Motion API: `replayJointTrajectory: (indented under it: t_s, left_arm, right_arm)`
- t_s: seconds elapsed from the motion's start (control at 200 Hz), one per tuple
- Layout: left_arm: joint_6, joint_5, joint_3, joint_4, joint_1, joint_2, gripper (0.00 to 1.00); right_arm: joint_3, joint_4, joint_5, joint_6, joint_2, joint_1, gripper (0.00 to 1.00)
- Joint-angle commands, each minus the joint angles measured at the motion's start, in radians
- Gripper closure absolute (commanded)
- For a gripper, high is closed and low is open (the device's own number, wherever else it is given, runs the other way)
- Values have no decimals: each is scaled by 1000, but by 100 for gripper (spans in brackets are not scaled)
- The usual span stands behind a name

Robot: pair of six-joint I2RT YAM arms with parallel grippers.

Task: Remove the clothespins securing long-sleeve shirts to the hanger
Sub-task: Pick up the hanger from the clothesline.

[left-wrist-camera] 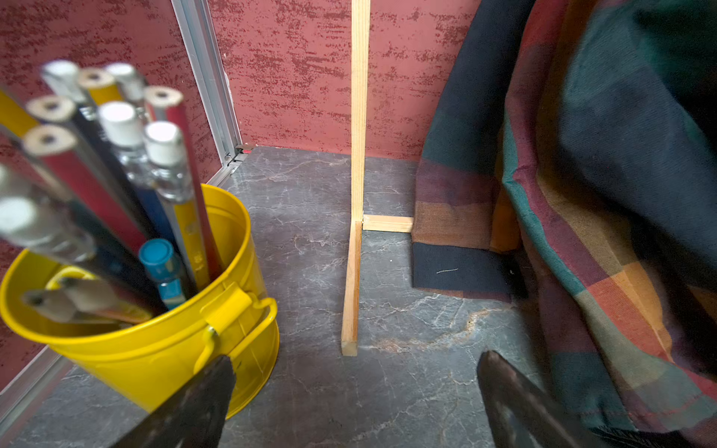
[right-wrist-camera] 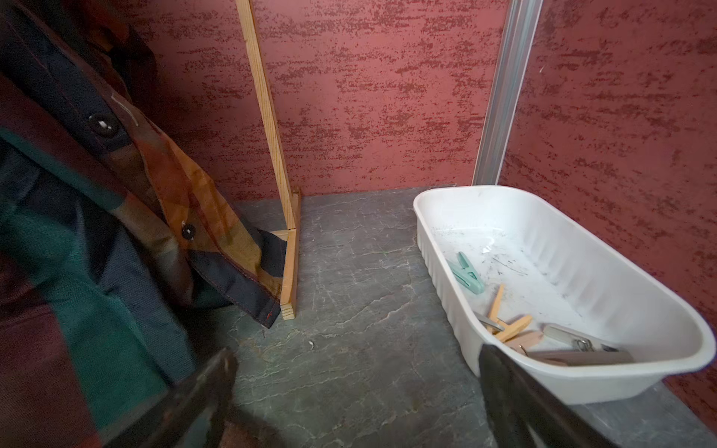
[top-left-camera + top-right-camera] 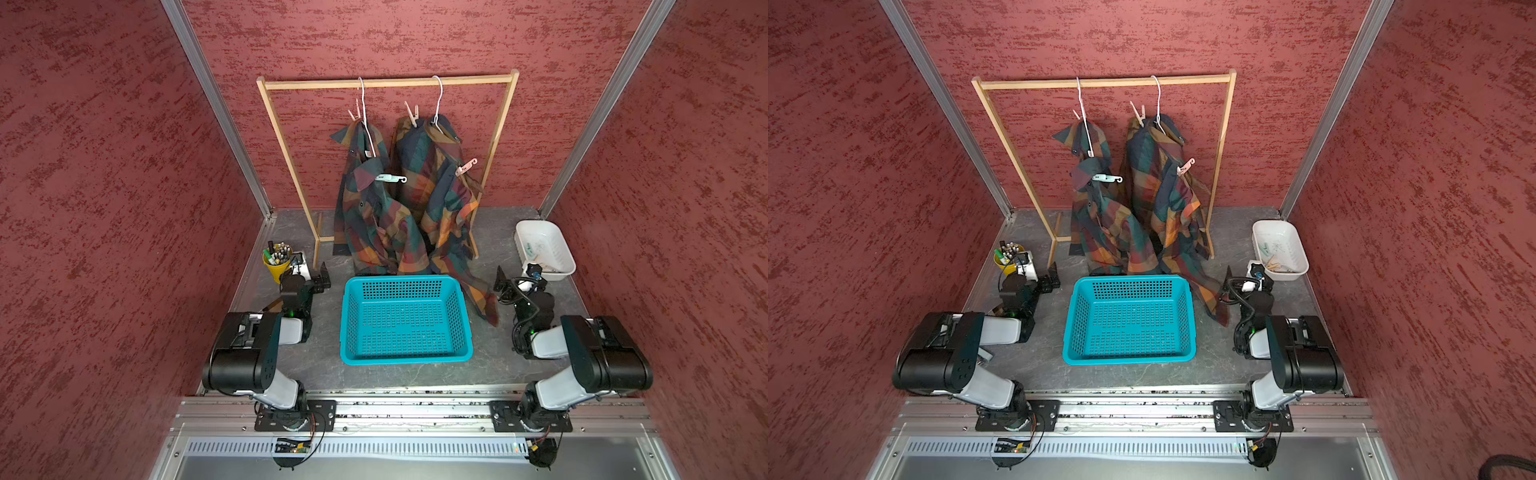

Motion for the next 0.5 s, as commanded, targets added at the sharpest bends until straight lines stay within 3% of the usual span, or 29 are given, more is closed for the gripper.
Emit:
replayJointTrajectory:
  t_s: [0.0,0.496]
  left_arm:
    - [-9,17,9,-13,7,0,1]
    - [-12,34,8,-17,15,-1,1]
  right_arm:
    - [13,34,17,0,-3,4,1]
    - [15,32,16,-1,-3,4,1]
